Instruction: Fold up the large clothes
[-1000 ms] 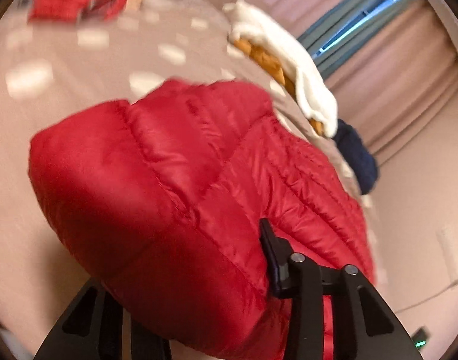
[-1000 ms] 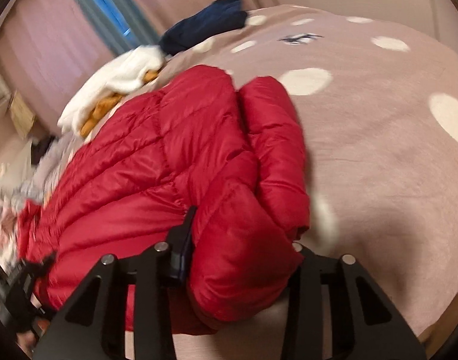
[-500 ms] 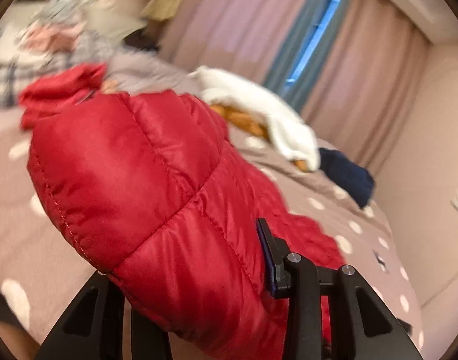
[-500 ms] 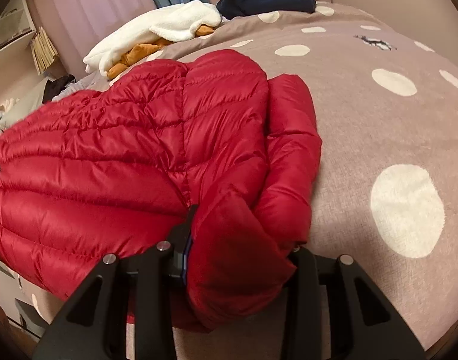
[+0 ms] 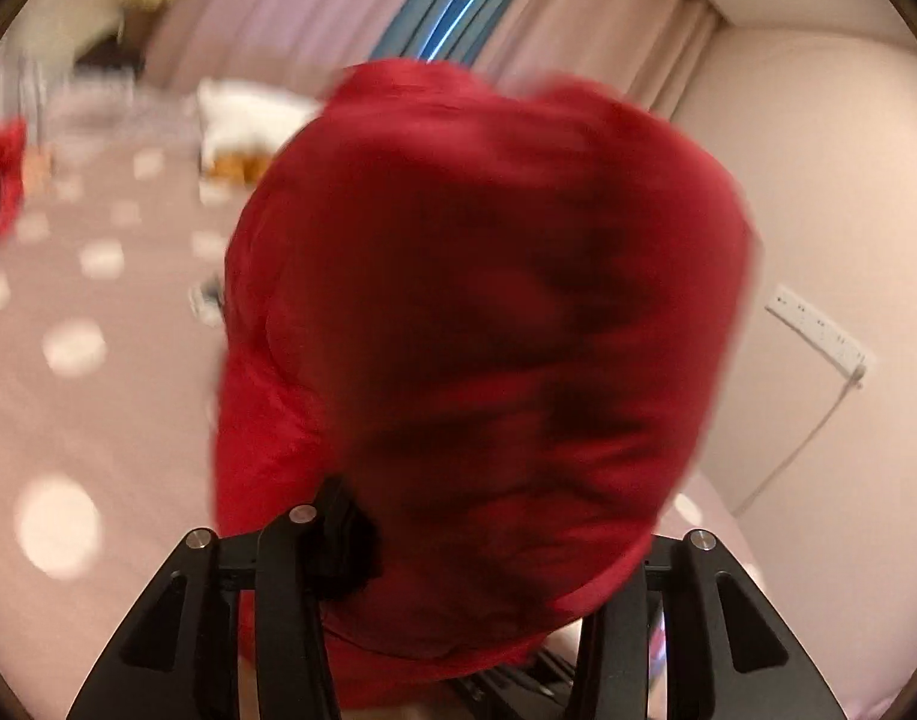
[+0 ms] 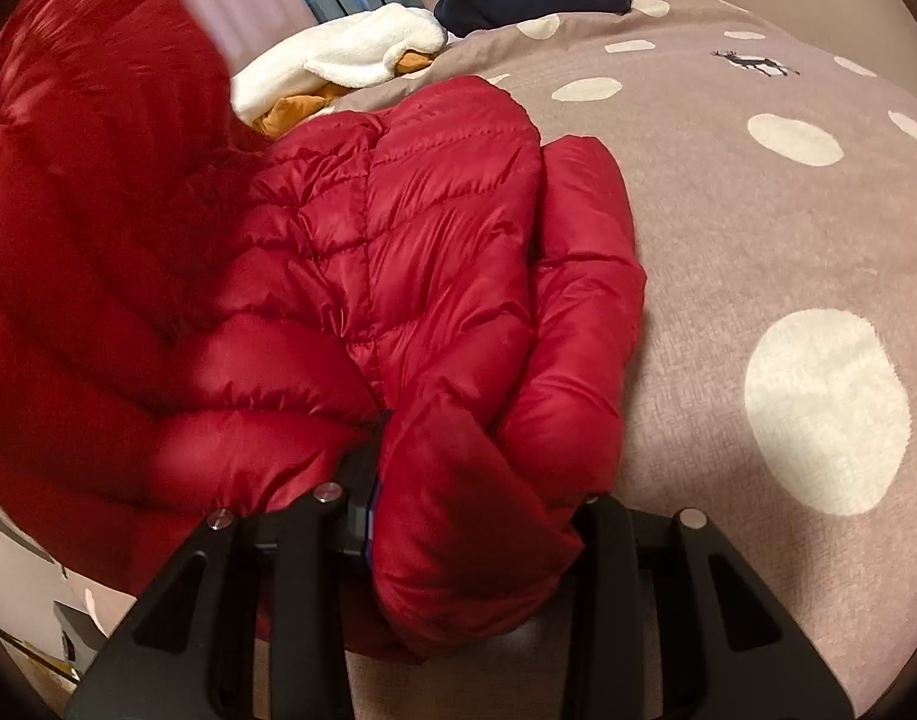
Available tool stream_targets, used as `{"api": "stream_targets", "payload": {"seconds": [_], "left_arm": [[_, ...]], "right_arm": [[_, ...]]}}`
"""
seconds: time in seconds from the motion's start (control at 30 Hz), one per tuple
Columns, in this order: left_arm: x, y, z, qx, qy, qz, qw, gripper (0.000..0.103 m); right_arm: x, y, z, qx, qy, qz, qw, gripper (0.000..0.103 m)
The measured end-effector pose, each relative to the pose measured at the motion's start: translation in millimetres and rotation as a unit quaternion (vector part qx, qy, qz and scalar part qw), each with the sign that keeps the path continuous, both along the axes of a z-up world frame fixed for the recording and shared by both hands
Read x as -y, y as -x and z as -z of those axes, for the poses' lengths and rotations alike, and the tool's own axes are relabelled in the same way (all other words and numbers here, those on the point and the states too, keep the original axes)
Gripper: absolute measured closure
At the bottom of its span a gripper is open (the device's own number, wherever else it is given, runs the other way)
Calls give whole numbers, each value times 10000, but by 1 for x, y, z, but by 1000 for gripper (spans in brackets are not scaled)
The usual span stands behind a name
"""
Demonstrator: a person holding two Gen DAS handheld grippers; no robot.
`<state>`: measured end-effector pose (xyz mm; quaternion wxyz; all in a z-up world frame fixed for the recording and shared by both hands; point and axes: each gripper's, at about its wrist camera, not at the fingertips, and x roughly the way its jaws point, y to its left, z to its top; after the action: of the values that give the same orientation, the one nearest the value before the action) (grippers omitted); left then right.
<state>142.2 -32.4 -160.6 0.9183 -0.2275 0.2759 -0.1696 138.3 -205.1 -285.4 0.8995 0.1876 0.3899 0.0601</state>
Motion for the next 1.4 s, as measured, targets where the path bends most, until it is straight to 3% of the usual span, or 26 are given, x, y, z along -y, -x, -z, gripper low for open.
{"api": "stream_targets", "payload": {"seconds": [0.07,0.17,0.27,0.4,0.63,0.87,1.13,1.3,1.4], "left_arm": [[0,-7,10,-189,193,167,9995,61],[6,-10,15,-232,99,386,9989,61],[11,-12,22,-335,-39,281,9990,61],[10,-16,25,-465,201,238,9984,61],[12,-13,25,-526,259,212,9981,61],[18,-14,25,-559,79,220,9982,61],[16,-12,26,-651,76,173,9977,60],[16,-10,28,-702,-49,140,9974,60],[21,-10,29,-722,-146,127,9972,60]], "right_arm": [[4,1,1,1,-158,-6,9999,69],[9,0,3,-30,-384,29,9993,70],[8,1,3,7,-400,45,9992,70],[7,4,4,34,-430,37,9991,70],[15,3,5,21,-485,33,9988,70],[25,3,3,-65,-708,119,9974,70],[37,14,-9,-151,-515,423,9977,56],[61,27,-24,-85,-231,988,9948,31],[85,39,-37,7,-244,1344,9906,31]]}}
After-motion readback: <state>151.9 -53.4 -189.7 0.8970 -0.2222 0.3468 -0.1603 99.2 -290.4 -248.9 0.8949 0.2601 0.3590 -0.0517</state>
